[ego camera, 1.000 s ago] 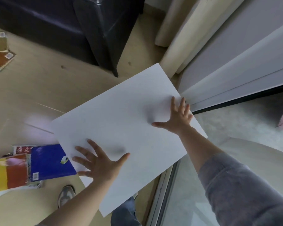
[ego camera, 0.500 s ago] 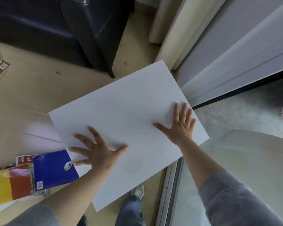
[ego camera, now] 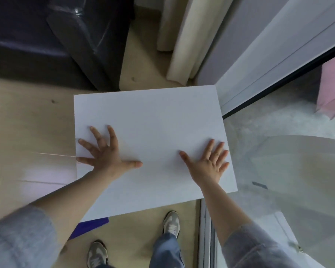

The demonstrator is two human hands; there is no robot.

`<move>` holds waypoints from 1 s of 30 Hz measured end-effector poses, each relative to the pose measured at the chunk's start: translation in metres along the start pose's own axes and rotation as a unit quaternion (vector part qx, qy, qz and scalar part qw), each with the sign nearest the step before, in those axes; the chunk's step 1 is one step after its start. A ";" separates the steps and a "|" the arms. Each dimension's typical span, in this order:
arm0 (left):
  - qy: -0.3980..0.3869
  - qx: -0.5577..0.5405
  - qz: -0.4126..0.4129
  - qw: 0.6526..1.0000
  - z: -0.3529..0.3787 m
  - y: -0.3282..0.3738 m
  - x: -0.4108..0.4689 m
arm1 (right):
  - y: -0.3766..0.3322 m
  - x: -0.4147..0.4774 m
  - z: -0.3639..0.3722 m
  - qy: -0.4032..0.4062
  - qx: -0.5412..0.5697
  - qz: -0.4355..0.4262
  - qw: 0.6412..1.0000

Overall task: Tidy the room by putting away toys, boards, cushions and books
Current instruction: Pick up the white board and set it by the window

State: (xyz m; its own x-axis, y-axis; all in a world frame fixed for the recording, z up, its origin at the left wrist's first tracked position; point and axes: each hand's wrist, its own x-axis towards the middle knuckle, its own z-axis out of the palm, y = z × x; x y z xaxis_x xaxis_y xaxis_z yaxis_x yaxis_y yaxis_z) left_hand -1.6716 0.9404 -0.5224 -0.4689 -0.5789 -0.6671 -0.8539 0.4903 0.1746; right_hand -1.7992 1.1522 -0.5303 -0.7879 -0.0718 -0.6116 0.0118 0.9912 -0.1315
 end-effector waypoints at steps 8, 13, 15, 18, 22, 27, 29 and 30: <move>-0.038 0.071 0.092 0.992 -0.019 -0.006 0.015 | 0.011 -0.046 0.042 0.024 0.065 0.090 0.994; -0.036 0.074 0.147 0.986 0.001 -0.011 -0.007 | 0.008 -0.053 0.038 -0.002 0.067 0.110 0.992; -0.046 0.062 0.123 0.989 0.009 -0.006 -0.012 | 0.006 -0.050 0.035 0.011 0.035 0.084 0.996; -0.047 0.070 0.096 0.992 0.014 -0.001 -0.010 | 0.011 -0.040 0.026 0.041 -0.076 -0.045 0.995; -0.042 0.088 0.091 0.991 0.010 0.006 -0.002 | 0.018 -0.023 0.017 -0.001 -0.056 -0.081 0.995; -0.034 0.120 0.118 0.985 -0.016 0.036 0.030 | 0.005 0.004 0.006 0.021 -0.030 -0.054 0.998; -0.034 0.131 0.139 0.981 -0.029 0.054 0.048 | -0.001 0.017 -0.003 0.029 -0.015 -0.032 0.999; -0.037 0.131 0.145 0.980 -0.036 0.061 0.056 | -0.004 0.021 -0.006 0.035 -0.011 -0.023 0.999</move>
State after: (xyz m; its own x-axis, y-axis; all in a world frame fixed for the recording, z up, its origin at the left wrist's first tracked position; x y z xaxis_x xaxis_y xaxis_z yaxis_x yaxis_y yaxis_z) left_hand -1.7582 0.9146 -0.5228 -0.6577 -0.3458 -0.6692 -0.5944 0.7840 0.1790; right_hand -1.8196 1.1471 -0.5382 -0.8286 -0.1092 -0.5491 -0.0374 0.9894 -0.1404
